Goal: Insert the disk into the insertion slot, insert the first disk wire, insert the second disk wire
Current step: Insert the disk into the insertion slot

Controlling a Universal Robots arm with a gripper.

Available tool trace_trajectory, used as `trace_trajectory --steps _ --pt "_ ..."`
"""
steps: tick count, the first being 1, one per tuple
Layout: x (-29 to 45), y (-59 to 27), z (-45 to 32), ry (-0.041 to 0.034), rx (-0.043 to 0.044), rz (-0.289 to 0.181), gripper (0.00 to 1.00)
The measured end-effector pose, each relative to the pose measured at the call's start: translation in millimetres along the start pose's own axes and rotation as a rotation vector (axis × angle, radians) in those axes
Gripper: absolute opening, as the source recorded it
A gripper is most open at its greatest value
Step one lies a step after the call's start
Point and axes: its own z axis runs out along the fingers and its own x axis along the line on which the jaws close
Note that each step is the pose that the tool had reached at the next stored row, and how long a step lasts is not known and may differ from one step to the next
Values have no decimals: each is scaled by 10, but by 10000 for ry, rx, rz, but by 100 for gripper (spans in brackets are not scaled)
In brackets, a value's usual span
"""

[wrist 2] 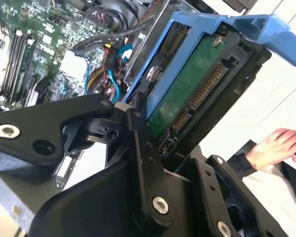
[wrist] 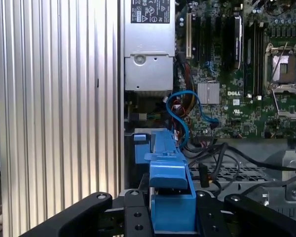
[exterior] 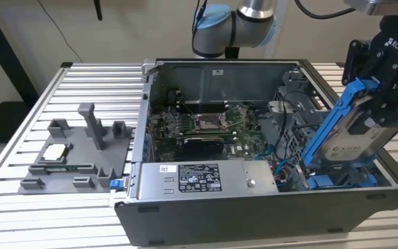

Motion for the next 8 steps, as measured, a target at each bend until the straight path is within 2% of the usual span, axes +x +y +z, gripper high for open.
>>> trace_trajectory --steps 8 --pt "0 -53 142 -21 0 -1 33"
